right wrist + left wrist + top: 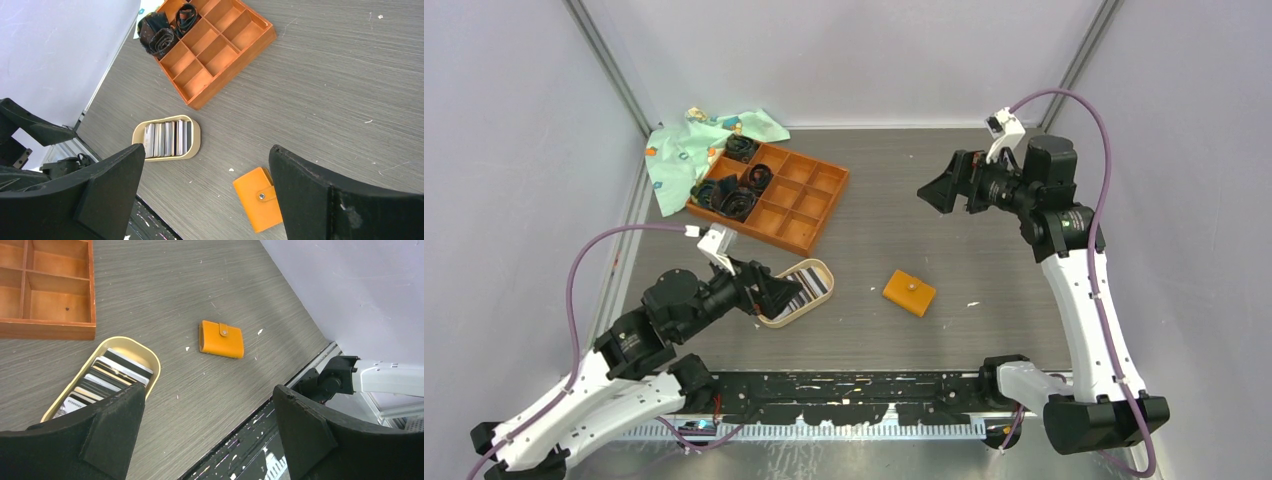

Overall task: Put the credit cards into the card holder
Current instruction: Reset both arms

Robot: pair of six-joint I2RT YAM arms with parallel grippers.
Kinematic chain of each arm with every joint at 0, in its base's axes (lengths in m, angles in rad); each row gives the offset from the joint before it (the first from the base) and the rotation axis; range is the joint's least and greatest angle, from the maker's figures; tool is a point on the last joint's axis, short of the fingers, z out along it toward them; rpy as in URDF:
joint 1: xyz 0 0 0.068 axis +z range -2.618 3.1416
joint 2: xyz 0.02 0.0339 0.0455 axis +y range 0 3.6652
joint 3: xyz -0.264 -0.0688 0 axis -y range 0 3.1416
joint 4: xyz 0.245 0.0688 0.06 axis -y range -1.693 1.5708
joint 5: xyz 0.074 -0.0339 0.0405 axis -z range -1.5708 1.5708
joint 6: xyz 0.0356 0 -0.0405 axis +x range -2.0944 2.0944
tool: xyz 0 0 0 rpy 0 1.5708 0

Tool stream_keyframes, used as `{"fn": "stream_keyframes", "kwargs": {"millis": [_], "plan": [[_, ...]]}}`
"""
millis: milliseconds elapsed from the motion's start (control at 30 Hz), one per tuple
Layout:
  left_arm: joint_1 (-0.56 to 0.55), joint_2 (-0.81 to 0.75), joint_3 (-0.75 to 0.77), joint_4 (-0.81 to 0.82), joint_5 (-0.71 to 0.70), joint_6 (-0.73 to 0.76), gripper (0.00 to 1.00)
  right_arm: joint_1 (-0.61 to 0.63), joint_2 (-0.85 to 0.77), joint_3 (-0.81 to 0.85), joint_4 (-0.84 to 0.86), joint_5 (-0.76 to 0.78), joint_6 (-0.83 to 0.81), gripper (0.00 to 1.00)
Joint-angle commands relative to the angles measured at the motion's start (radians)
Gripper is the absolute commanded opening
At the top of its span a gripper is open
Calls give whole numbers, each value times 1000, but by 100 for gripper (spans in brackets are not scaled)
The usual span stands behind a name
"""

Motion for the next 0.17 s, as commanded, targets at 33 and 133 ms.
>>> {"fn": "stream_keyframes", "kwargs": {"millis": [33,133], "plan": [[3,-16,15,35,-11,-2,98,-6,-36,17,76,-12,22,99],[3,-18,-3,64,0,-12,98,-7,-51,-1,90,-6,25,99]]}}
